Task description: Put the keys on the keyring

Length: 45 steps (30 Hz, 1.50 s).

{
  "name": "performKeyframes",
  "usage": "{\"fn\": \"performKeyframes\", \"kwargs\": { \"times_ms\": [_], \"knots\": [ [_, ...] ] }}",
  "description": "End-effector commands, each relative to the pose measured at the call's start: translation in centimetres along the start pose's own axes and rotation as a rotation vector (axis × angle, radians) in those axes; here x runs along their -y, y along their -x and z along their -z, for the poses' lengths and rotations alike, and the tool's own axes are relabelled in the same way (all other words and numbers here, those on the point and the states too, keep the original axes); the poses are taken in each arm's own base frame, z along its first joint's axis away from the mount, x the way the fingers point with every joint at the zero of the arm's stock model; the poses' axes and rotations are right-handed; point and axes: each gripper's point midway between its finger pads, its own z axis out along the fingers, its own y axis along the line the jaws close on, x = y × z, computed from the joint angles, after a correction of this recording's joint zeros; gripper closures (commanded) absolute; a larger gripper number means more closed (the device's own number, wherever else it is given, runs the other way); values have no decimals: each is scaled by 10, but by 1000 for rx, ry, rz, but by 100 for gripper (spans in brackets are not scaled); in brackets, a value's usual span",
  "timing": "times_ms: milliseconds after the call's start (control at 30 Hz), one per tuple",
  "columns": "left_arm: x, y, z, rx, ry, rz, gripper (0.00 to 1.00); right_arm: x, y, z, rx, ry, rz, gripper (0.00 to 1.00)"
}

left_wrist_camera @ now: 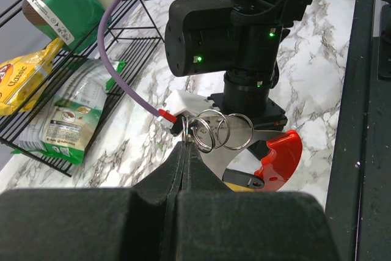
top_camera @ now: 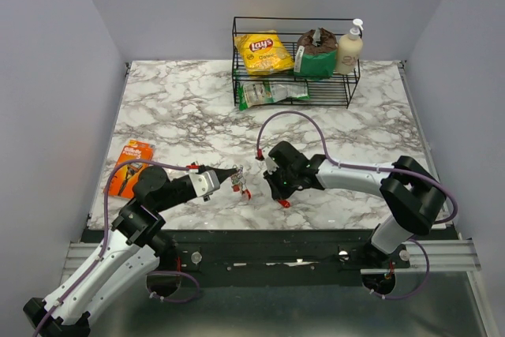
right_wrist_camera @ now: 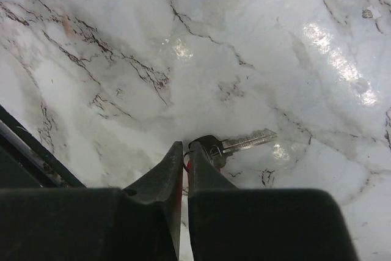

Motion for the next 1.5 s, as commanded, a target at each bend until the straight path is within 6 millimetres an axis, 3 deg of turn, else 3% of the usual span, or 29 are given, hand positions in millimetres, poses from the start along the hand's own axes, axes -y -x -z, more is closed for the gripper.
{"fn": "performKeyframes", "kwargs": {
  "times_ms": [0, 300, 467, 533, 700, 933, 1467],
  "knots": [
    [-4, 4, 1, 11, 25, -5, 100, 3, 9, 2, 8, -41, -8, 94],
    [-4, 2, 1, 5, 25, -6, 100, -3, 49, 8, 95, -31, -19, 96],
    [-4, 3, 1, 8, 19, -6, 100, 1, 55, -3, 87, -48, -18, 92],
    [-4, 3, 1, 8, 19, -7, 100, 2, 59, -3, 96, -55, -22, 71],
    [-4, 5, 1, 12, 21, -6, 100, 5, 67, -3, 119, -62, -26, 56],
    [-3, 5, 1, 13, 19, -5, 100, 10, 68, 3, 137, -79, -14, 54],
    [-2, 7, 1, 21, 9, -8, 100, 3, 58, -9, 50, -48, -86, 54]
  ]
}}
